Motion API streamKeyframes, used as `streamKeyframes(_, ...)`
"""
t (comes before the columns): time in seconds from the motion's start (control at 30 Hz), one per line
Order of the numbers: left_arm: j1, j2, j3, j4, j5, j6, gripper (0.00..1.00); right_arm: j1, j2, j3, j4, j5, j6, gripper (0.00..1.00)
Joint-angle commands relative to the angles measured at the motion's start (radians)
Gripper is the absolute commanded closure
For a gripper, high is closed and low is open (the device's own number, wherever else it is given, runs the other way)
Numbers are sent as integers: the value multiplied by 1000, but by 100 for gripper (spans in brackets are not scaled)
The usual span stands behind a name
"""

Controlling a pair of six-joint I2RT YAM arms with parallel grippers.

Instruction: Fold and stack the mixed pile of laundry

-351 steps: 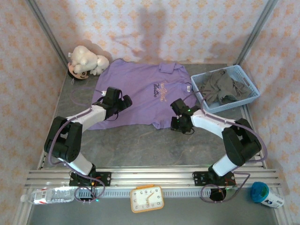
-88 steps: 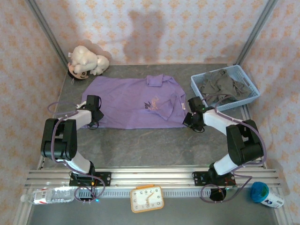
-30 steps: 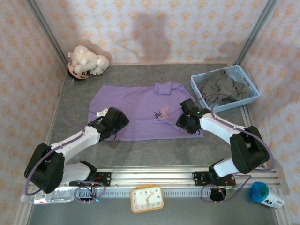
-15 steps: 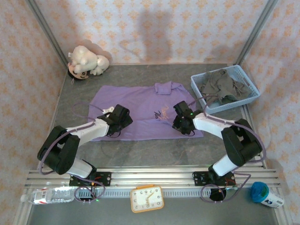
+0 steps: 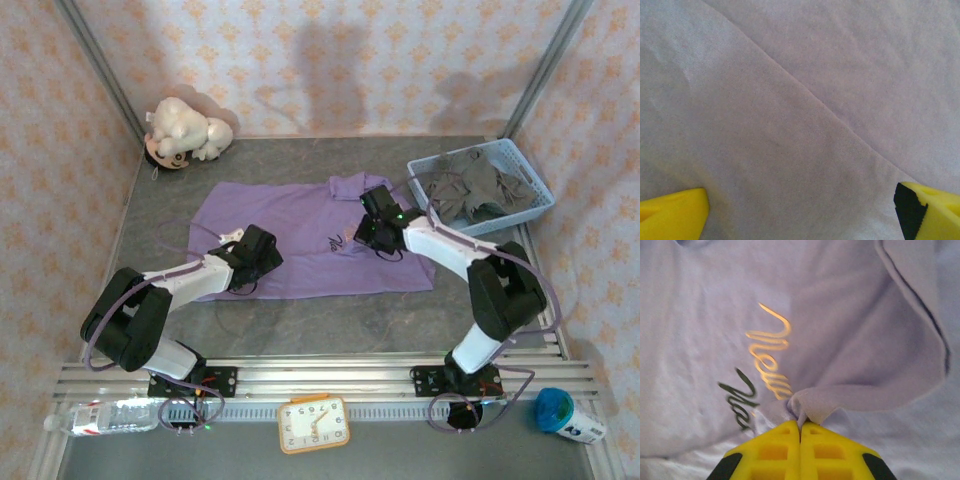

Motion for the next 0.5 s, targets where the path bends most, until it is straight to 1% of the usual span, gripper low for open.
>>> streamKeyframes(0.0, 8, -17, -29, -38, -47, 18, 3, 3, 106, 103, -8, 10, -50, 95)
streamKeyframes(0.03, 8, -23, -28, -46, -55, 21, 4, 3, 151, 151, -5, -4, -57, 93)
streamKeyframes(0.07, 9, -28, -27, -53, -60, 24, 3, 3, 188, 196, -5, -22, -66, 88)
streamKeyframes(0.13, 9, -41, -22, -74, -72, 31, 3, 3, 247, 281, -28, -27, -87, 71)
streamKeyframes(0.2, 8, -61, -23, -89, -83, 36, 3, 3, 248, 307, -34, -10, -106, 59)
streamKeyframes(0.23, 8, -74, -23, -95, -89, 41, 3, 3, 230, 299, -28, -2, -117, 54)
streamKeyframes(0.33, 8, -102, -23, -110, -111, 59, 3, 2, 155, 237, -32, 57, -148, 47)
streamKeyframes(0.4, 8, -108, -17, -115, -122, 75, 3, -8, 106, 175, -43, 104, -153, 46)
streamKeyframes(0.47, 9, -99, -9, -116, -134, 92, 3, -23, 70, 93, -37, 120, -140, 46)
